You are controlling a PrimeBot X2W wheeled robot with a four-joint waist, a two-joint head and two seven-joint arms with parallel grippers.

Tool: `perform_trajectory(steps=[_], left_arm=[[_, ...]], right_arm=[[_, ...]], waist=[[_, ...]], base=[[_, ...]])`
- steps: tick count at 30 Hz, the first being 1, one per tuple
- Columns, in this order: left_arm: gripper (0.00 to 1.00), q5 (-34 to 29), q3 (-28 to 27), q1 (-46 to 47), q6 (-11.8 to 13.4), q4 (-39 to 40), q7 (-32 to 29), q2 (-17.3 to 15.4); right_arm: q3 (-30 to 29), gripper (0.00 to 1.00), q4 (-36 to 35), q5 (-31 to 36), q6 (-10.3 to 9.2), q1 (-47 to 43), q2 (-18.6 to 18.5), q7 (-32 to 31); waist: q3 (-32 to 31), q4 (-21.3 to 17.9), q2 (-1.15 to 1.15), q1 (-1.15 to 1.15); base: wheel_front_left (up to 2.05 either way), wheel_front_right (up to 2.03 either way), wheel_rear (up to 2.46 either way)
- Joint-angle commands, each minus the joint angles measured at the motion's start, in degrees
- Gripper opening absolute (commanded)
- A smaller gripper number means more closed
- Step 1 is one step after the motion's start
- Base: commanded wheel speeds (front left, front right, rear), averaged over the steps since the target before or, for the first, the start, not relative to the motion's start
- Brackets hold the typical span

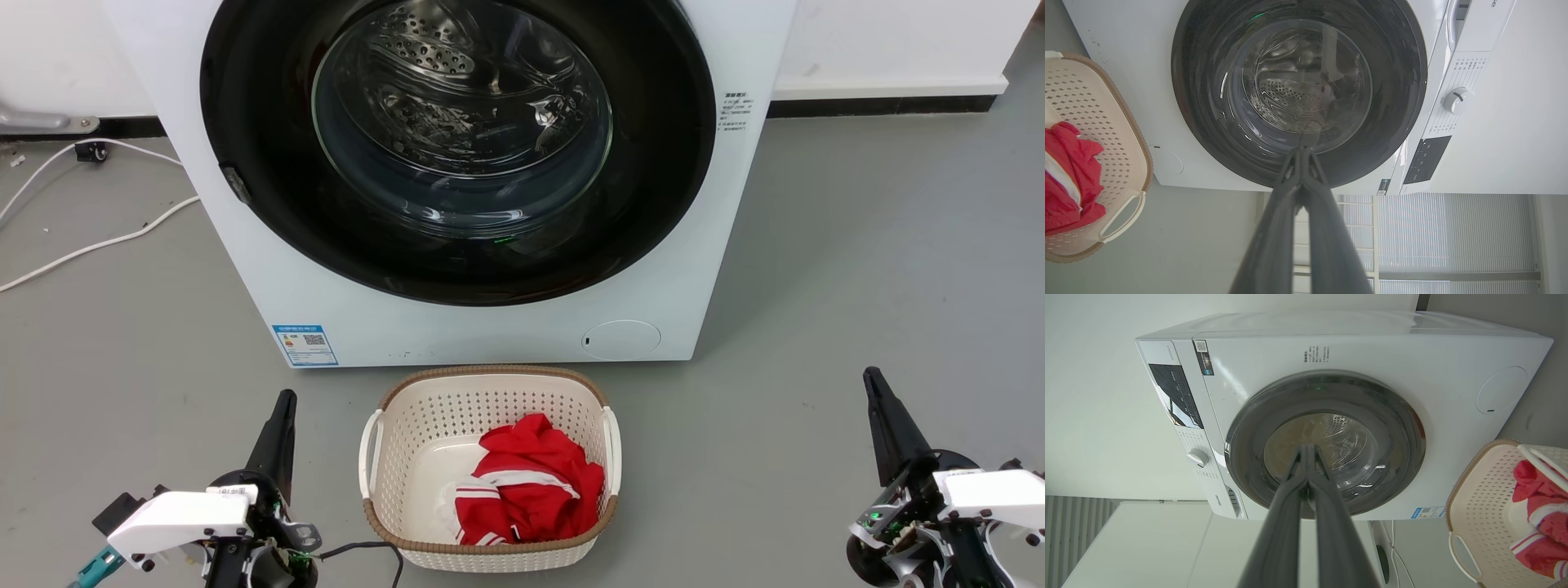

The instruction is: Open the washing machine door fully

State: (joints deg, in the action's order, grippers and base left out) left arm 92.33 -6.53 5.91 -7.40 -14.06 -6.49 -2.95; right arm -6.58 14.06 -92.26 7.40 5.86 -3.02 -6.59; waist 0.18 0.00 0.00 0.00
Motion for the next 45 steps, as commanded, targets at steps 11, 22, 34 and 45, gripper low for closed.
perform_trajectory(steps=[11,22,34,45], left_arm=[[0.00,-0.28,-0.18,0.58,-0.17,-0.07,-0.24,0.07],[0.00,-0.28,-0.18,0.58,-0.17,-0.07,-0.25,0.07],[0.00,-0.25,-0.19,0.58,-0.17,-0.07,-0.25,0.07],[0.00,-0.25,-0.19,0.58,-0.17,-0.07,-0.25,0.08]], right_arm=[[-0.06,0.00,0.06,0.25,0.17,0.70,0.17,-0.10],[-0.06,0.00,0.06,0.24,0.17,0.71,0.17,-0.10],[-0.06,0.00,0.06,0.25,0.17,0.71,0.17,-0.11],[-0.06,0.00,0.06,0.25,0.17,0.71,0.17,-0.11]], waist=[[0.00,0.00,0.00,0.00],[0.00,0.00,0.00,0.00],[0.00,0.00,0.00,0.00],[0.00,0.00,0.00,0.00]], base=[[0.00,0.00,0.00],[0.00,0.00,0.00],[0.00,0.00,0.00],[0.00,0.00,0.00]])
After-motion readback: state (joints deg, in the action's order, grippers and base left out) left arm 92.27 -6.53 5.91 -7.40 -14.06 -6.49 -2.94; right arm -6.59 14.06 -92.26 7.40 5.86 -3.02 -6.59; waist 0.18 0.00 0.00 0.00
